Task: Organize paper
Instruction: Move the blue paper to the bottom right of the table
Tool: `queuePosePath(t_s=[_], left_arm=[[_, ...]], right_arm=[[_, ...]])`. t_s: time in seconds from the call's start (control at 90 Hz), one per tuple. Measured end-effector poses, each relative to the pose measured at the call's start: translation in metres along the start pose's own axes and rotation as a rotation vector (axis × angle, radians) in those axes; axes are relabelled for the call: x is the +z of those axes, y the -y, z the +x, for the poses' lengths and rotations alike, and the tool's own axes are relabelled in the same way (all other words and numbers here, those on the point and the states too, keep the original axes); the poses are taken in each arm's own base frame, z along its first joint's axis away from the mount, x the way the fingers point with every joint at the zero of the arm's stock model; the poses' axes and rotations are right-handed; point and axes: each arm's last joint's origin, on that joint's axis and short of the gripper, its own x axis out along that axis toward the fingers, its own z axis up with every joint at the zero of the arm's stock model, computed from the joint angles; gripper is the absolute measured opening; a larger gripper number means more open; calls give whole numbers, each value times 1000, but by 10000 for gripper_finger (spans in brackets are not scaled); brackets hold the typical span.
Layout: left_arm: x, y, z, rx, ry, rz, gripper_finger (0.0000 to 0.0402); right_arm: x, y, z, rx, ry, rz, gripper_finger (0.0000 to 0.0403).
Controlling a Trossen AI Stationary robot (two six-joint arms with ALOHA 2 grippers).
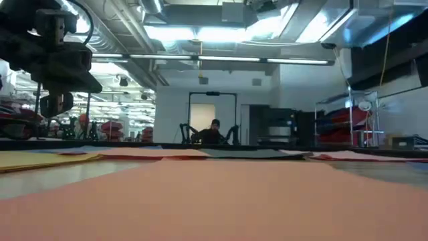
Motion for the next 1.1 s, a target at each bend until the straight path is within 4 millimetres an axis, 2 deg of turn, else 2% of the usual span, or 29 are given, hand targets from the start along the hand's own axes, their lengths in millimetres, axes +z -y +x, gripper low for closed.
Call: queuePosePath(t_s=[0.211, 0.367, 0.511, 0.678, 0.822, 1.1], left_arm=[[2, 3, 0, -28, 18, -5, 0], [2, 3, 0, -31, 16, 0, 0], [2, 3, 0, -35, 12, 5, 0], [2, 3, 0, -36, 12, 18, 0], [2, 3, 0, -38, 10, 19, 0], [1, 3, 0, -41, 5, -2, 0]], right_arm=[[6, -5, -34, 122, 84, 6, 123], [7, -6, -64, 216, 150, 10, 130], [12, 0, -83, 266, 192, 46, 97], [24, 14, -93, 275, 217, 116, 12], [45, 39, -95, 218, 281, 372, 4], [89, 89, -78, 181, 304, 994, 0]])
